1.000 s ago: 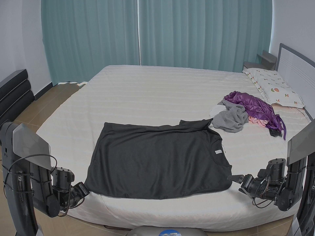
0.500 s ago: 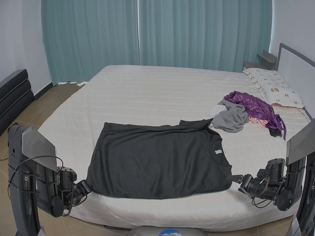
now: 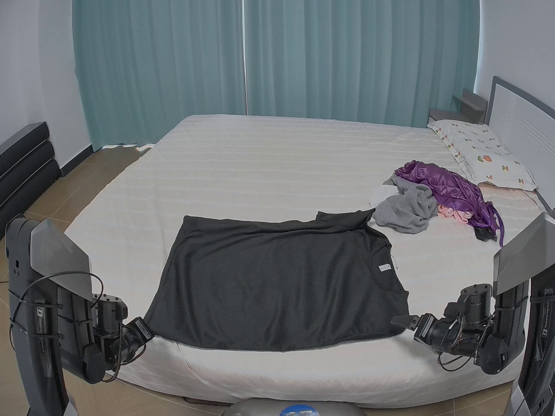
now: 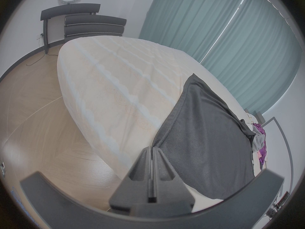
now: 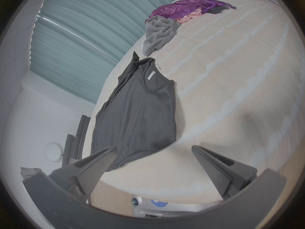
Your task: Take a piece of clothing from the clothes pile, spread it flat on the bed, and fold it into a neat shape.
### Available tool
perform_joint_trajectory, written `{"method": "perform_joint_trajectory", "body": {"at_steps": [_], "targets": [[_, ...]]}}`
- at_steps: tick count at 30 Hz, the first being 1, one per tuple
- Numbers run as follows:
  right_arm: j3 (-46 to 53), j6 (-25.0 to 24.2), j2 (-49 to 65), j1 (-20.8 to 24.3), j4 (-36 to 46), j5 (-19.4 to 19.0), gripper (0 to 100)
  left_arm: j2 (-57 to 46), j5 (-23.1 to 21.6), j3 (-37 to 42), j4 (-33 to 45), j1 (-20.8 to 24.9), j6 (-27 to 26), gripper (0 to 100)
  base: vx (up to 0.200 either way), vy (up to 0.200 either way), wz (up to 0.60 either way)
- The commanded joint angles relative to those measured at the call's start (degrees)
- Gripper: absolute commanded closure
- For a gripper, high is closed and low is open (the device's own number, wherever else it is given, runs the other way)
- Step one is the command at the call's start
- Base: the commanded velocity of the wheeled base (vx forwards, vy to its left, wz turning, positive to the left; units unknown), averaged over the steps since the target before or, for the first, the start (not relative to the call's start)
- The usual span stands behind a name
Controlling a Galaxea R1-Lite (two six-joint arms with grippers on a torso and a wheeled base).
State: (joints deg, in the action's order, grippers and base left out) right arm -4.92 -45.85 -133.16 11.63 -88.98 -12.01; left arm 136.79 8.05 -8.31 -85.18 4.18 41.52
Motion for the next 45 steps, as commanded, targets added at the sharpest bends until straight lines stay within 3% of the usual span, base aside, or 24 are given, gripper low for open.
{"method": "perform_joint_trajectory", "body": {"at_steps": [1, 5, 12, 13, 22, 29, 31, 33, 35, 45], "targets": [[-2.5, 1.8, -3.9, 0.5, -0.8, 2.8, 0, -2.1, 0.0, 0.9, 0.0, -0.1, 0.1, 100, 0.000, 0.000, 0.00], [-5.9, 3.4, -5.9, 0.8, -0.7, 5.2, 0, -2.8, 0.0, 0.9, -0.1, -0.2, 0.1, 100, 0.000, 0.000, 0.00], [-11.3, 3.8, -7.6, 1.4, 0.4, 4.7, 0, -2.8, -0.3, 0.8, -0.1, -0.7, 0.3, 100, 0.000, 0.000, 0.00], [-12.6, 4.6, -7.8, 1.8, 0.9, 4.7, 100, -2.8, -0.3, 0.8, -0.1, -0.7, 0.3, 100, 0.000, 0.000, 0.00], [-19.0, 5.9, -4.6, 1.4, 4.3, 4.9, 100, -2.6, -0.2, 0.2, -0.1, -0.7, 0.3, 100, 0.000, 0.000, 0.00], [-36.6, 5.7, -1.0, 0.3, 21.8, 5.2, 100, -2.4, 0.0, -1.4, -0.1, -0.8, 2.2, 100, 0.000, 0.000, 0.00], [-36.6, 5.7, -1.0, 0.3, 21.8, 5.2, 100, -2.4, 0.0, -1.4, -0.1, -0.8, 2.2, 100, 0.000, 0.000, 0.00], [-46.3, 5.3, -1.8, 0.3, 31.3, 5.3, 100, -2.3, 0.0, -2.6, -0.1, -0.8, 4.0, 100, 0.000, 0.000, 0.00], [-50.4, 5.2, -2.7, 0.4, 35.2, 5.3, 100, -2.1, 0.0, -2.7, -0.1, -0.8, 4.0, 100, 0.000, 0.000, 0.00], [-66.4, 5.3, -12.5, 0.7, 42.9, 10.0, 100, -2.0, -0.1, -3.4, -0.1, -0.8, 4.6, 100, 0.000, 0.000, 0.00]]}}
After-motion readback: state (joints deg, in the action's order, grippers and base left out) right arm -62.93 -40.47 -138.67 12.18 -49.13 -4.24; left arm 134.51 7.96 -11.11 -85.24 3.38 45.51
